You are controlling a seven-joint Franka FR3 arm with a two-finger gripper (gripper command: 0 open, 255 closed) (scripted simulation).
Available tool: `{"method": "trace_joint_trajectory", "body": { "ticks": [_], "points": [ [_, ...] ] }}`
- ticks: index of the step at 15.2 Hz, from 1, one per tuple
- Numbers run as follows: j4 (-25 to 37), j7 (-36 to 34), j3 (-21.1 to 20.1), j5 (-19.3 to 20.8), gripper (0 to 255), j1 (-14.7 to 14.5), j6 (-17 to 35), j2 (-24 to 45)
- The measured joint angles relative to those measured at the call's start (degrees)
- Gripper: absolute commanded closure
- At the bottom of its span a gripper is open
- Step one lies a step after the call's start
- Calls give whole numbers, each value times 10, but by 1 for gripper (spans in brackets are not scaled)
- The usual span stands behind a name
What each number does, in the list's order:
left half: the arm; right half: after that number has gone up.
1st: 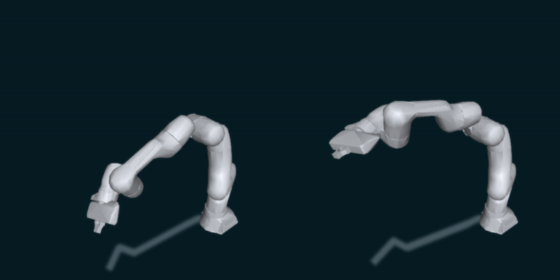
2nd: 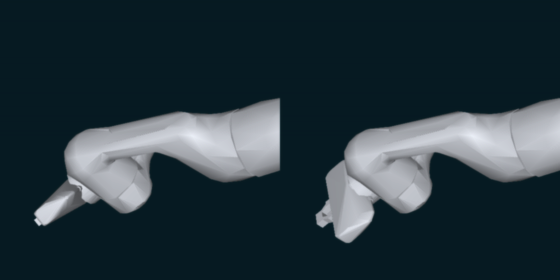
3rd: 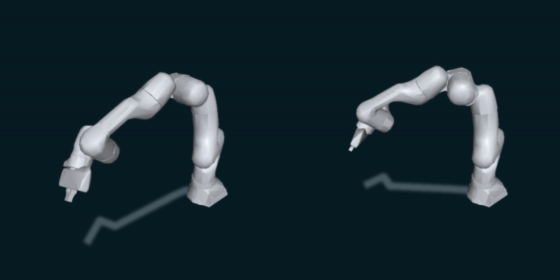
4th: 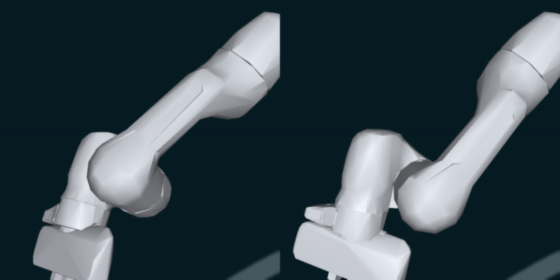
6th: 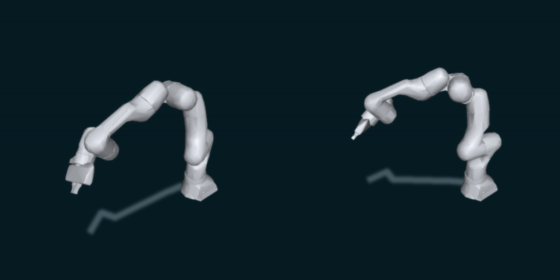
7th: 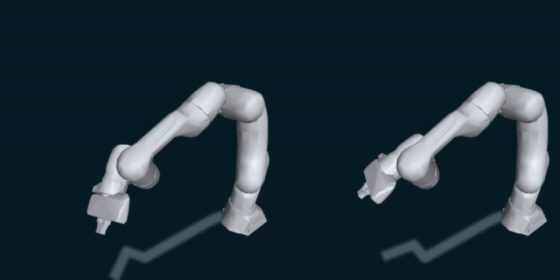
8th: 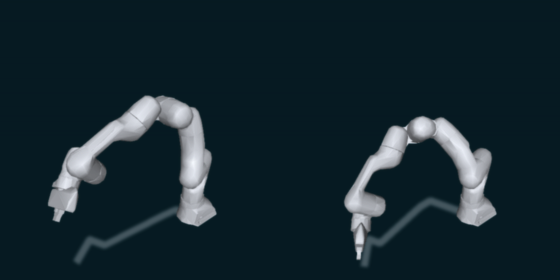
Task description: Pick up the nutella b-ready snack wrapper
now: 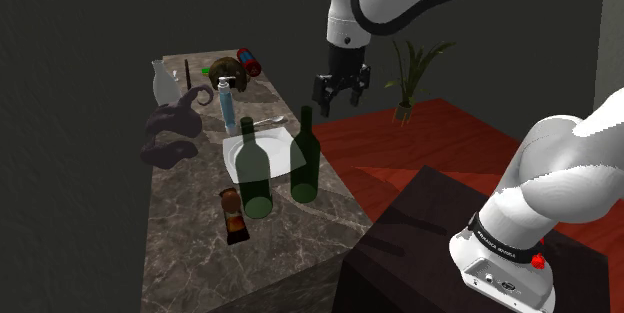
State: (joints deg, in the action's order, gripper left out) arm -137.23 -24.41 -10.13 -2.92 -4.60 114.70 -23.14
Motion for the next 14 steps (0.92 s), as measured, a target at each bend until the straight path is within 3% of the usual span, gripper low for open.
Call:
{"method": "trace_joint_trajectory", "body": {
  "ticks": [6,14],
  "points": [
    [37,-57,-40,17,0,-8,75,118],
    [138,-145,-69,80,0,-26,138,299]
  ]
}}
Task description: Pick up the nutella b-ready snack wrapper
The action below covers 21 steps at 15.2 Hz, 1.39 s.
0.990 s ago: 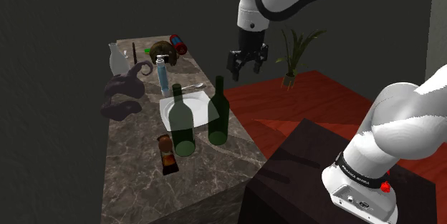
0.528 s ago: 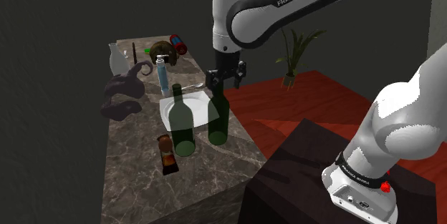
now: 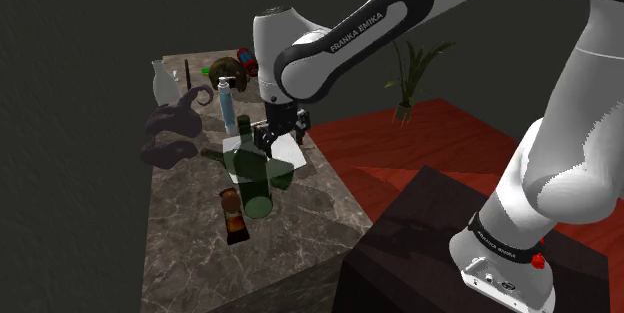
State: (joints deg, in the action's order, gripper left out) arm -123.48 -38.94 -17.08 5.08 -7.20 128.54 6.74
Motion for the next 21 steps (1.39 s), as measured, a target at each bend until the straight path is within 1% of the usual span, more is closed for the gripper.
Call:
{"method": "trace_joint_trajectory", "body": {
  "ticks": [4,8,10,11,14,17,18,21],
  "points": [
    [55,-44,-2,35,0,-22,18,83],
    [140,-80,6,69,0,-51,21,182],
    [185,-93,11,81,0,-66,17,226],
    [198,-100,13,86,0,-74,19,244],
    [271,-113,21,98,0,-96,10,312],
    [366,-122,30,108,0,-122,-8,393],
    [383,-122,32,109,0,-125,-12,408],
    [400,-124,39,114,0,-126,-3,424]
  ]
}}
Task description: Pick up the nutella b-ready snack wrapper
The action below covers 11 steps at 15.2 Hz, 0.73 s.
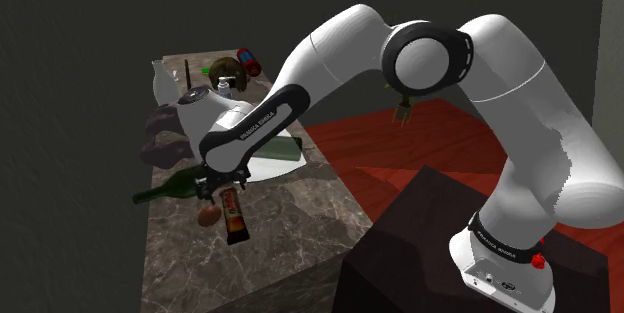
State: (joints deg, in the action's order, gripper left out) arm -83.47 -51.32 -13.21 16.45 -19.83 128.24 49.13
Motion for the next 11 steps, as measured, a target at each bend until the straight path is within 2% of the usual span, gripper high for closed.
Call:
{"method": "trace_joint_trajectory", "body": {
  "ticks": [4,5,11],
  "points": [
    [3,-4,3,3,0,-2,13,12],
    [5,-4,2,4,255,-5,15,23],
    [16,-2,2,4,255,-8,13,34]
  ]
}}
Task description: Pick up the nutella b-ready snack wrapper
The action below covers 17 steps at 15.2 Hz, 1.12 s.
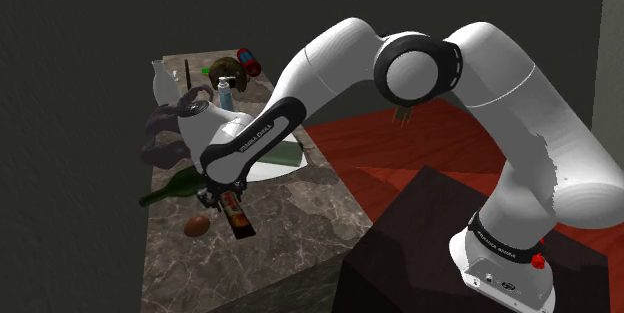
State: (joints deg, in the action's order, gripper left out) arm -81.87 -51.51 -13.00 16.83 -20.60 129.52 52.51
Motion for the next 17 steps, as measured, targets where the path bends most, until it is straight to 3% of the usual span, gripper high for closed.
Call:
{"method": "trace_joint_trajectory", "body": {
  "ticks": [17],
  "points": [
    [-28,6,-13,-13,255,9,-44,-68]
  ]
}}
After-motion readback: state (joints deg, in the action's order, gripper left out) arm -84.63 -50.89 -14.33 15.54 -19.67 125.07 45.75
